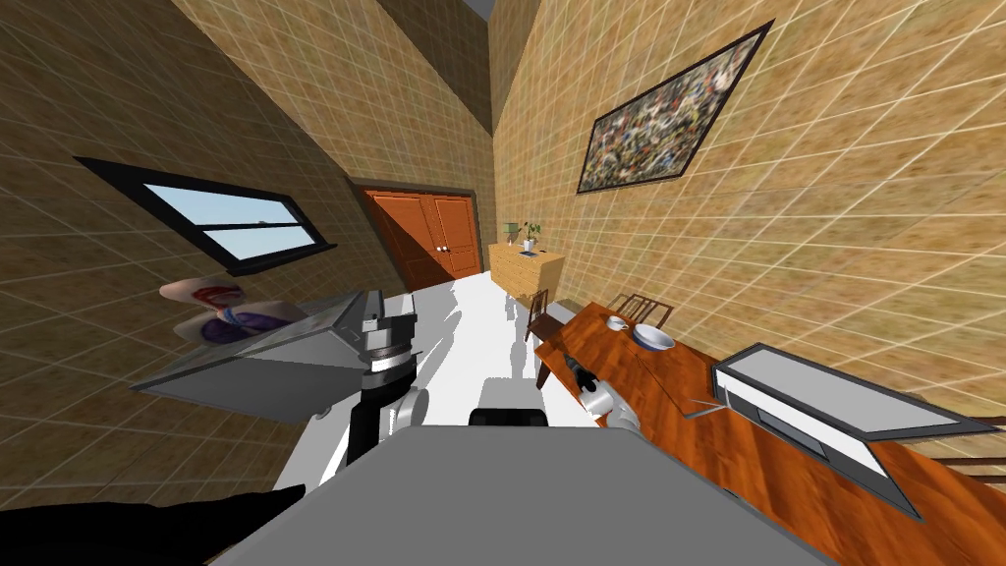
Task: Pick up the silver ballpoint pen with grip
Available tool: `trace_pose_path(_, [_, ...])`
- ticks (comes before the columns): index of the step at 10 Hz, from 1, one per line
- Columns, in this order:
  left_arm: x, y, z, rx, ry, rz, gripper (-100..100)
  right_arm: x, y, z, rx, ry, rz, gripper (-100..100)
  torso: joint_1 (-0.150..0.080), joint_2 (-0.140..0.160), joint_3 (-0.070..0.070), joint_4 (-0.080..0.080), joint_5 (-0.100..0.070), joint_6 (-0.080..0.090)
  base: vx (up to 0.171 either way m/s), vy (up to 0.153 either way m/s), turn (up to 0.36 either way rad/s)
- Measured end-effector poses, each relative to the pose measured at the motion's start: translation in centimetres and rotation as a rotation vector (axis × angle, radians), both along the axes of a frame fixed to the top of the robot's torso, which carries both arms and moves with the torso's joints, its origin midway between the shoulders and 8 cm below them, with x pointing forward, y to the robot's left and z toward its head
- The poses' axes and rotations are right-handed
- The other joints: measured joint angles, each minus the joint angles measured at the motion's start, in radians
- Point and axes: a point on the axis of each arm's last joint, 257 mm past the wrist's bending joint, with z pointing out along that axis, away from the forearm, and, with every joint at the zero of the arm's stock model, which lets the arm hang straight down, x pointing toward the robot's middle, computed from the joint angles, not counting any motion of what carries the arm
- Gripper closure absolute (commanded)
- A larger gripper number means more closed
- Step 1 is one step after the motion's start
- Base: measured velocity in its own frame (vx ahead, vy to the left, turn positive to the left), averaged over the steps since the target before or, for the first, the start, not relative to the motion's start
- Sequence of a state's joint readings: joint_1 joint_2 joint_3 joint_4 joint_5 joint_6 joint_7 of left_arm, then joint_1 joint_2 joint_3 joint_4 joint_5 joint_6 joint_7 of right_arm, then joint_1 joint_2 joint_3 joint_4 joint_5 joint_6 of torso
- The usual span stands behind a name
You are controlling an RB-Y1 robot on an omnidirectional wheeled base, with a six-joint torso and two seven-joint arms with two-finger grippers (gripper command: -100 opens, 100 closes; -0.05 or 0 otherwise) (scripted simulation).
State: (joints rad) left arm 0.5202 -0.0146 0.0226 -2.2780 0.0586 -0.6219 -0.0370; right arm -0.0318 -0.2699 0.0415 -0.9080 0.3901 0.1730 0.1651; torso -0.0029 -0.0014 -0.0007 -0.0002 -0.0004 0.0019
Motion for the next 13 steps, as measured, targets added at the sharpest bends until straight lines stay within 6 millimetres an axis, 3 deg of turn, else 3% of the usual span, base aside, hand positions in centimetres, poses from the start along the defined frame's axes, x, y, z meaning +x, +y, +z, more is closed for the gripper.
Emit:
trace_pose_path(3, [0.0, 0.0, 0.0, 0.0, 0.0, 0.0, 0, -2.9, -2.3, -2.0, -0.03, 0.087, -0.03, -100, -0.001, 0.0, 0.0, 0.0, 0.0, 0.0, 0.015, -0.03, 0.029])
trace_pose_path(5, [0.0, 0.0, 0.0, 0.0, 0.0, 0.0, 0, -3.6, -3.0, -3.0, -0.041, 0.119, -0.043, -100, 0.001, 0.0, 0.0, 0.0, 0.0, 0.0, 0.011, -0.014, 0.016])
trace_pose_path(7, [0.0, 0.0, 0.0, 0.0, 0.0, 0.0, 0, -6.8, -4.7, -4.9, -0.06, 0.201, -0.072, -100, 0.0, -0.001, 0.0, 0.0, 0.0, 0.0, 0.029, -0.035, 0.029])
trace_pose_path(11, [0.0, 0.0, 0.0, 0.0, 0.0, 0.0, 0, -10.5, -7.2, -6.7, -0.089, 0.304, -0.117, -100, 0.0, 0.0, 0.0, 0.0, 0.0, 0.0, 0.021, -0.034, 0.01])
trace_pose_path(12, [0.0, 0.0, 0.0, 0.0, 0.0, 0.0, 0, -12.9, -8.3, -7.3, -0.098, 0.344, -0.134, -100, -0.001, 0.0, 0.0, 0.0, 0.0, 0.001, 0.017, -0.033, -0.008])
trace_pose_path(13, [0.0, 0.0, 0.0, 0.0, 0.0, 0.0, 0, -13.6, -8.6, -7.6, -0.105, 0.364, -0.141, -100, 0.0, 0.0, 0.0, 0.0, 0.0, 0.0, 0.011, -0.01, 0.004])
